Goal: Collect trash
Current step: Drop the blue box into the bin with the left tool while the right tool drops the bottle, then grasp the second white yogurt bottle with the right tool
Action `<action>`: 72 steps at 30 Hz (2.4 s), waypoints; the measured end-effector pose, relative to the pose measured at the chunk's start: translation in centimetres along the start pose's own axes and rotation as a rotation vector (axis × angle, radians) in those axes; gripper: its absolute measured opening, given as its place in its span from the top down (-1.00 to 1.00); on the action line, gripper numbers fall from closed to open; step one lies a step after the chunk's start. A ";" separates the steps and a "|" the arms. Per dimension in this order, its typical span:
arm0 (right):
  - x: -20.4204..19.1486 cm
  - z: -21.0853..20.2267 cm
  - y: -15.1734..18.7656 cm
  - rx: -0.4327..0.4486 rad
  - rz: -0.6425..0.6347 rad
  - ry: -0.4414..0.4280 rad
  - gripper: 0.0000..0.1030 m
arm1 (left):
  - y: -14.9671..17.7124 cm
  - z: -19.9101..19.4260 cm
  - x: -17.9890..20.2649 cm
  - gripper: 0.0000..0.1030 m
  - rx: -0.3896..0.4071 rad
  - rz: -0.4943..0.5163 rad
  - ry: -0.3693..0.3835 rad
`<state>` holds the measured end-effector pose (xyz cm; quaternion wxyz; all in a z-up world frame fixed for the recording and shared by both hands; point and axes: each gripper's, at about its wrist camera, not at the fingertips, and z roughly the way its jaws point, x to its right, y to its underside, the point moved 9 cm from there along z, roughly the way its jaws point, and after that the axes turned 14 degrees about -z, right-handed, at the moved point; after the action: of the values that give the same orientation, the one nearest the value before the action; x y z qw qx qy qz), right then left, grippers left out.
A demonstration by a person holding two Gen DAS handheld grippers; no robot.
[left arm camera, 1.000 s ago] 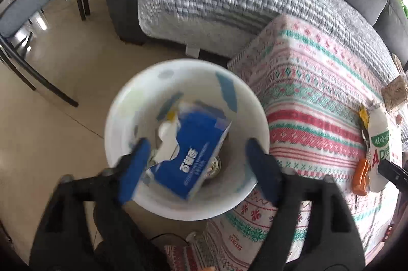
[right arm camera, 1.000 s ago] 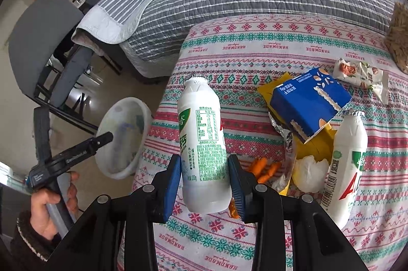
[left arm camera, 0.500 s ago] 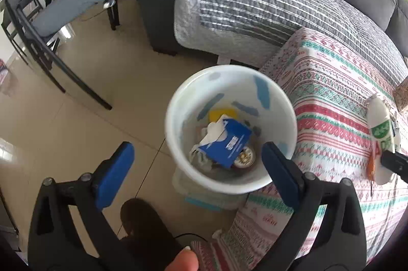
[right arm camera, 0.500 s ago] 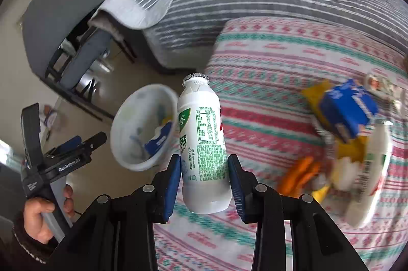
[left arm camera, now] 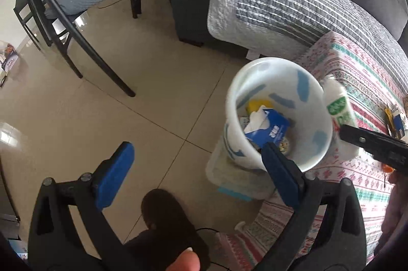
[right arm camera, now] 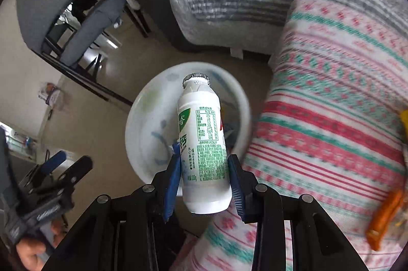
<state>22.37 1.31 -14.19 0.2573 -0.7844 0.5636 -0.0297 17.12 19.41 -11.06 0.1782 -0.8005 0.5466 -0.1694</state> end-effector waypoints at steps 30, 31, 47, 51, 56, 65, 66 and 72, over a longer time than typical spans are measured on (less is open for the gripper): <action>5.6 -11.4 2.7 0.109 -0.006 0.200 -0.34 | 1.0 -1.1 3.5 -0.93 -0.017 0.064 0.072; 6.4 -12.1 3.2 0.108 -0.004 0.217 -0.36 | 1.1 -1.2 3.8 -0.93 -0.017 0.070 0.076; 19.3 -17.7 12.4 0.091 0.224 0.364 -0.50 | 4.3 -1.8 11.7 -0.93 -0.060 0.195 0.124; 21.8 -17.4 13.3 0.073 0.269 0.378 -0.50 | 4.8 -2.0 13.8 -0.93 -0.067 0.216 0.137; 23.5 -16.1 13.9 0.040 0.321 0.347 -0.20 | 5.7 -2.3 16.7 -0.93 -0.080 0.238 0.164; 23.4 -15.8 14.4 0.023 0.315 0.301 0.29 | 8.0 -2.2 21.7 -0.93 -0.119 0.295 0.211; 23.4 -16.1 14.5 0.030 0.311 0.304 0.29 | 8.2 -2.2 22.3 -0.93 -0.126 0.299 0.218; 24.0 -18.7 15.5 0.066 0.324 0.315 0.29 | 10.2 -2.1 26.1 -0.93 -0.158 0.345 0.271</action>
<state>11.34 -30.79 -10.60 0.1931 -0.6606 0.7140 -0.1287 16.82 -8.65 -11.98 0.0665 -0.6768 0.7056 -0.1991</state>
